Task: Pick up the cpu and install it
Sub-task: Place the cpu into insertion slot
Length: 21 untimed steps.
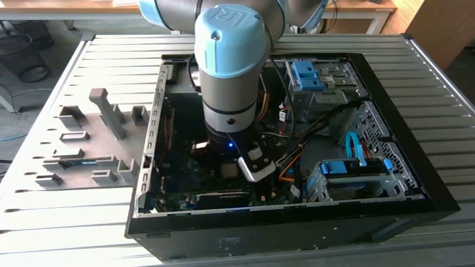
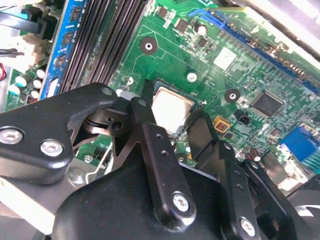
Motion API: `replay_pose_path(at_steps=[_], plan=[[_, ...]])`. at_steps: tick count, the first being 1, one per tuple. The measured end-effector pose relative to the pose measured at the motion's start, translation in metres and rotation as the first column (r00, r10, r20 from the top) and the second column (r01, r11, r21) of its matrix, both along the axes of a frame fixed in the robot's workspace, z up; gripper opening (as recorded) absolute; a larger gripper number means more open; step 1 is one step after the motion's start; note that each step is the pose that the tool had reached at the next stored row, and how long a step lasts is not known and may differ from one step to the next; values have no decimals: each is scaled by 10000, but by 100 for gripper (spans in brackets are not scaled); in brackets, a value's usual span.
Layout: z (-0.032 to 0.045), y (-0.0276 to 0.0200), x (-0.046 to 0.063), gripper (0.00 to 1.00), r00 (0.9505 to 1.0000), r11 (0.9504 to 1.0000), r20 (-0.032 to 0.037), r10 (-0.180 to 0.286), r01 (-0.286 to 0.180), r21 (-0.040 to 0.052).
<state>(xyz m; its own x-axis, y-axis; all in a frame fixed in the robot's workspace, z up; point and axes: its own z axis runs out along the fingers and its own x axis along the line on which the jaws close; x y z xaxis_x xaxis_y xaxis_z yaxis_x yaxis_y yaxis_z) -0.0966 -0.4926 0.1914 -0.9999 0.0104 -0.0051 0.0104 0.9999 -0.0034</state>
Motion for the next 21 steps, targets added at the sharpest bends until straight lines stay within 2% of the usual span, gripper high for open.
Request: replay_pose_path(at_steps=[5, 21], plan=[[-2, 0, 2, 54, 9991, 9991, -1, 422, -422, 3], [-3, 29, -24, 54, 9991, 9991, 1, 414, -414, 22]])
